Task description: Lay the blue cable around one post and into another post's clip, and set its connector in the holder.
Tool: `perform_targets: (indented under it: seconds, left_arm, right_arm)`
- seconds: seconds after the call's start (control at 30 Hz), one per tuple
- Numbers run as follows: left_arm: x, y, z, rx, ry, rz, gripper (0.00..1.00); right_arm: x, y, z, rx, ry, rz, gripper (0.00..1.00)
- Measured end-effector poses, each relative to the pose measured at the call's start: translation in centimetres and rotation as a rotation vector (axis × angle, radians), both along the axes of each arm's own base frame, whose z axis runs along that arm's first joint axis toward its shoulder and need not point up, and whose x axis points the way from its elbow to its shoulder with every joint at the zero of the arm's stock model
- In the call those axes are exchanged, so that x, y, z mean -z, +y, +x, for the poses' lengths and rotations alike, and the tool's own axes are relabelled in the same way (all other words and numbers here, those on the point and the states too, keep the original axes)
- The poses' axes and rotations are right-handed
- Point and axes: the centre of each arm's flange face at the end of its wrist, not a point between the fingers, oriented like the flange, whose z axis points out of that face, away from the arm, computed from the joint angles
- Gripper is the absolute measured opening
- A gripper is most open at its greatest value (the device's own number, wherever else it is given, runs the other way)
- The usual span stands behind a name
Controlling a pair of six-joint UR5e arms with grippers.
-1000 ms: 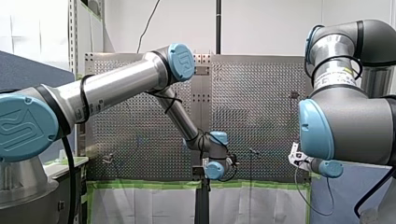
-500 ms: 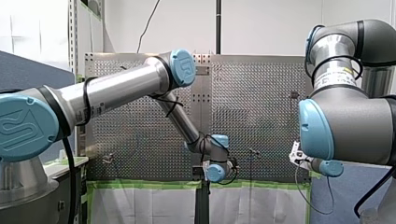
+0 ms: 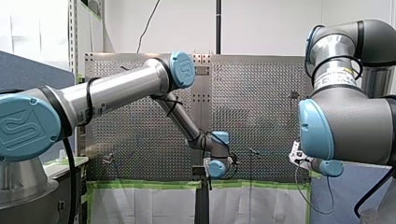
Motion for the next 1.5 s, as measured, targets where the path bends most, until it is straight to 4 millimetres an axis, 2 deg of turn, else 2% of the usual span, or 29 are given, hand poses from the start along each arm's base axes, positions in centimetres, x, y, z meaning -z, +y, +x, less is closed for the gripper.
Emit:
perform_targets:
  seconds: [0.6, 1.23, 1.5]
  left_arm:
    - [0.4, 0.9, 0.3, -0.015, 0.011, 0.021, 0.00]
    - [0.4, -0.1, -0.9, 0.010, 0.004, 0.040, 0.00]
    - [0.4, 0.3, -0.3, 0.000, 0.006, 0.036, 0.00]
  right_arm:
    - [0.0, -0.1, -0.1, 0.005, 0.001, -0.003, 0.00]
    - [-0.4, -0.5, 0.8, -0.016, 0.004, -0.018, 0.00]
    - [-0.4, -0.5, 0.7, -0.010, 0.003, -0.019, 0.00]
